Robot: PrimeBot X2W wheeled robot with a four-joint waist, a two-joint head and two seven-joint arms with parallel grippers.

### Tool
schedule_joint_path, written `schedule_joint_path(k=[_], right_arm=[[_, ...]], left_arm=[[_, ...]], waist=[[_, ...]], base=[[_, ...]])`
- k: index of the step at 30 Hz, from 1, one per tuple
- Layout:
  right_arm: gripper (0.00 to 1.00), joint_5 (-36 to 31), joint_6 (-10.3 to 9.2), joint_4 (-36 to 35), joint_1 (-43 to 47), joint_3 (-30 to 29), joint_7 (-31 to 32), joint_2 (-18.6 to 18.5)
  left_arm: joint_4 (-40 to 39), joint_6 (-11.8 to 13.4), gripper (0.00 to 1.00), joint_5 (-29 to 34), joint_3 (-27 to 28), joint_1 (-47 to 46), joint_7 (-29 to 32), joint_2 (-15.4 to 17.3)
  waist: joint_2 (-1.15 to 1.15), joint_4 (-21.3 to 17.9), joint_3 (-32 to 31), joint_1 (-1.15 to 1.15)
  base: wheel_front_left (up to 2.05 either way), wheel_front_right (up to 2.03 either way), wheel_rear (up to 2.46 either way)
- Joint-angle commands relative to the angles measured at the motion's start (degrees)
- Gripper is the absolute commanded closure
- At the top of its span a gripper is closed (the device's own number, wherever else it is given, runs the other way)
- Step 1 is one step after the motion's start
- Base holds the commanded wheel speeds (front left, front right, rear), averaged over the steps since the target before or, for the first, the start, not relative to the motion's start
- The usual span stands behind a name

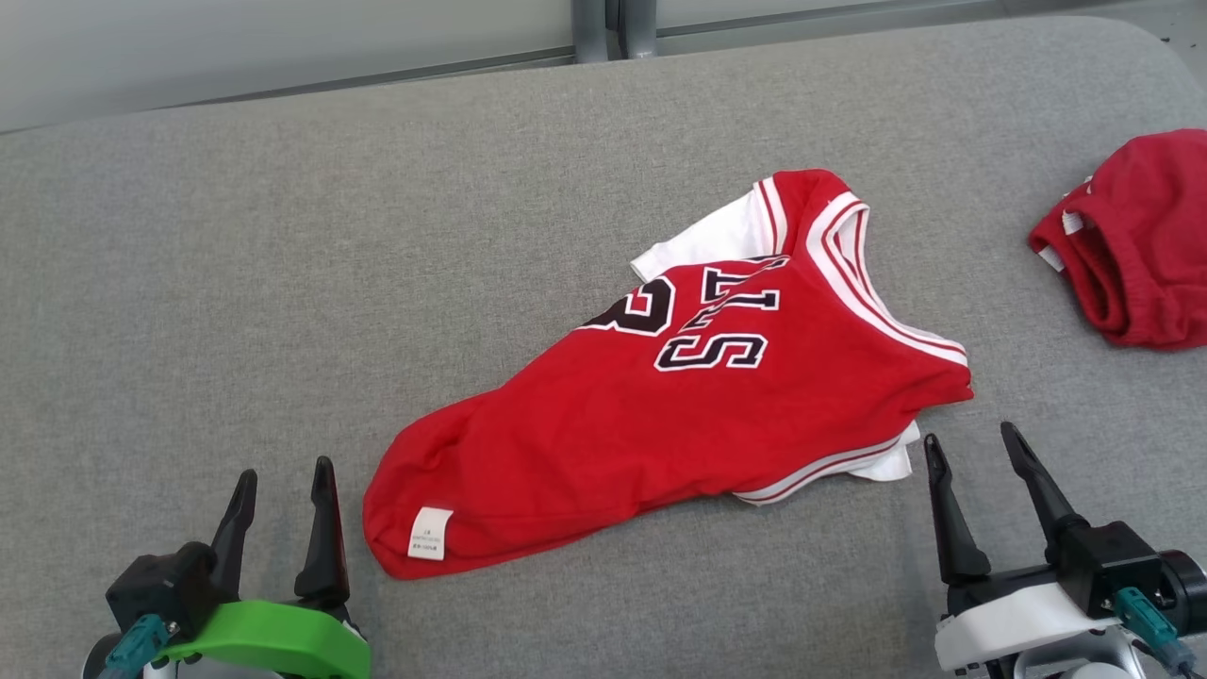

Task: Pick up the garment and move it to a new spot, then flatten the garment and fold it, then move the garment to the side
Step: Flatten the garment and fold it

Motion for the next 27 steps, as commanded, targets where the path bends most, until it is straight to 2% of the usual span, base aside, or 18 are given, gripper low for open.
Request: schedule_joint_path(k=[1, 8, 17, 27], right_arm=[[0.0, -0.57, 0.0, -0.32, 0.76, -0.52, -0.01, -0.17], [0.0, -0.66, 0.0, -0.86, 2.23, -4.65, -0.02, -0.16], [0.0, -1.92, 0.0, 0.72, 2.8, -8.03, -0.02, -0.17], [0.0, -2.98, 0.0, 2.42, 2.52, -8.71, -0.01, -0.17]], left_arm=[[0.16, -0.22, 0.0, 0.62, 0.59, 0.84, -0.29, -0.16], [1.39, -3.29, 0.0, 6.14, 4.77, 5.27, -0.6, -3.54], [5.88, -8.61, 0.0, 11.72, 8.7, 10.41, -0.59, -6.82], [9.74, -12.38, 0.0, 16.65, 12.71, 11.43, -0.6, -10.22]], waist=[[0.51, -0.37, -0.99, 0.0], [0.51, 0.03, -5.26, 0.0], [0.51, 1.7, -9.49, 0.0], [0.51, 3.91, -11.55, 0.0]], base=[[0.0, 0.0, 0.0], [0.0, 0.0, 0.0], [0.0, 0.0, 0.0], [0.0, 0.0, 0.0]])
